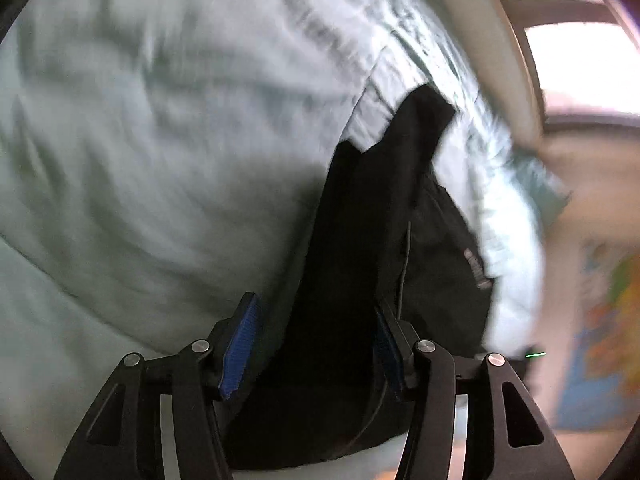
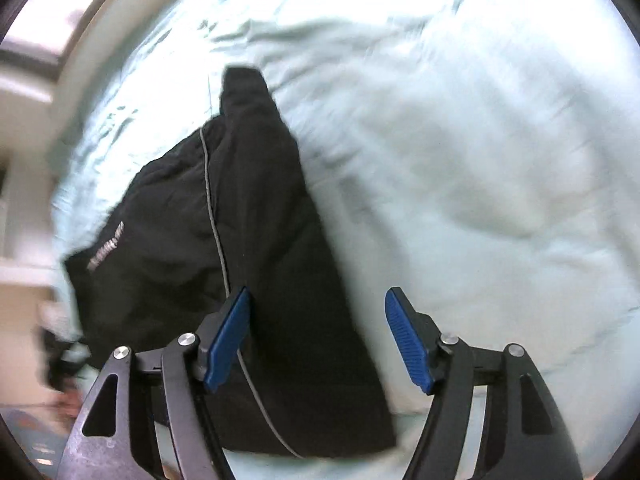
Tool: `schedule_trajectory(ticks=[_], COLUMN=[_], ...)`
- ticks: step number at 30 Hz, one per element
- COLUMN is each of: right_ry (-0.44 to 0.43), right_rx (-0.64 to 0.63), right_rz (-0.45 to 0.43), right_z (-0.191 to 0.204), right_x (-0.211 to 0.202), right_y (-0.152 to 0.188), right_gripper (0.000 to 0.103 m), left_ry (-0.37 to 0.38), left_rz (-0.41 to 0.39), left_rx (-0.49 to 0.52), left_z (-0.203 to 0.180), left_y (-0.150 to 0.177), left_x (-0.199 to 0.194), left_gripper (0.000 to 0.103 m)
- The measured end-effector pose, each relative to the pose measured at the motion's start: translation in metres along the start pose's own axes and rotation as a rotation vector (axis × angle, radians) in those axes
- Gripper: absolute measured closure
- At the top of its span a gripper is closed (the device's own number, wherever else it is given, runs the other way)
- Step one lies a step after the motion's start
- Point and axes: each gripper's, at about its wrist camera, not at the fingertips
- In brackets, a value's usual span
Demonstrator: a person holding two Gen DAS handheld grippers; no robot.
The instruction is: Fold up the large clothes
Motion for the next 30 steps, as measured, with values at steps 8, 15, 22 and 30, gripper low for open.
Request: schedule_trajectory(ticks=[8,15,22,30], right_ry=[0.043,0.148,0.178,0.166], right_rx=[-0.207,-0.236,-0.243,-0.204], right_rz=[-0.144,0.006,0.000,0.068], right_z=[0.088,0.125,0.137,0.136], right_x=[-0.050,0.040,0.059,0.059], right_y=[0.048,0.071,0.074,0.063], right_gripper=[0.023,0.023,0.019,0.011], left_ry=[-0.099,-0.234,-0.279,-0.334], left_rz=[-0.029,0.074,0.046,0.035], left_rx=[0.433,0.349,0.356,0.333], left_z=[-0.131,-0.095,-0.092,-0.106], left_y=[0.036,0.065,0.067,0.078], left_x=[0.012,0.107,0.114,0.105], left_gripper=[0.046,0.047,0.045,0.044])
Point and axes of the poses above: each gripper's, at about its wrist camera, not at the fingertips, and x roughly the way its jaws point, z to its left, y to its underside, and after that the axes turned 12 degrees about y, right-handed
